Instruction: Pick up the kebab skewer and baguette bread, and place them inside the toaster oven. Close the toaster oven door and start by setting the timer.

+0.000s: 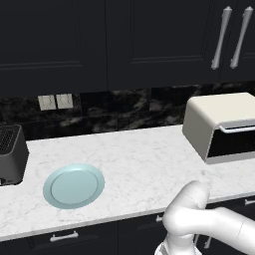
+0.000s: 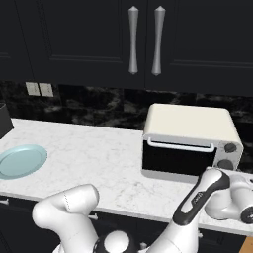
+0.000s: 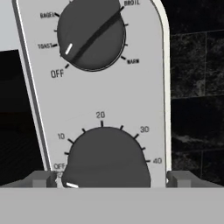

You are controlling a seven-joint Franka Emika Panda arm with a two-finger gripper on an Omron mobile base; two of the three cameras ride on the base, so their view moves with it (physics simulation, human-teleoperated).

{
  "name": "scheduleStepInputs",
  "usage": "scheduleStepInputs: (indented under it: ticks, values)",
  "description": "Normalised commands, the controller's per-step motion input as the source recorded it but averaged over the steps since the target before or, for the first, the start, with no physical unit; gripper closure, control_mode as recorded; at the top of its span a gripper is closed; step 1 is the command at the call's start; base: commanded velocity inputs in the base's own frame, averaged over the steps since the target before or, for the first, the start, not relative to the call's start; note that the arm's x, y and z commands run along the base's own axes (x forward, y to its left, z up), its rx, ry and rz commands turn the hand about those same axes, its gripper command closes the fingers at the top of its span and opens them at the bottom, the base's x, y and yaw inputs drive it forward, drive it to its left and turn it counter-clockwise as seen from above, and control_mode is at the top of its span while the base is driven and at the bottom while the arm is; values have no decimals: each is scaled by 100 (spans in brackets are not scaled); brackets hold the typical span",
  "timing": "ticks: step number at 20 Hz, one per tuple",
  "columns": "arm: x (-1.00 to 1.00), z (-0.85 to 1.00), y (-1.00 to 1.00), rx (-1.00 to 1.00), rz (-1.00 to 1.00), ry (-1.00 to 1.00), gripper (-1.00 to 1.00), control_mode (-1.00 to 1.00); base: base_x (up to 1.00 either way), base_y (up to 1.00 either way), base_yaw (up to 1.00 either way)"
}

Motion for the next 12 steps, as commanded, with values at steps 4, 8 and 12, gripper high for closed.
scheduleStepInputs:
  ticks: [4, 8, 12]
  values:
    - [11, 0, 0, 0, 0, 0, -100, -100, 0, 0, 0]
    - [8, 0, 0, 0, 0, 0, 100, -100, 0, 0, 0]
    - [0, 0, 0, 0, 0, 0, 100, -100, 0, 0, 0]
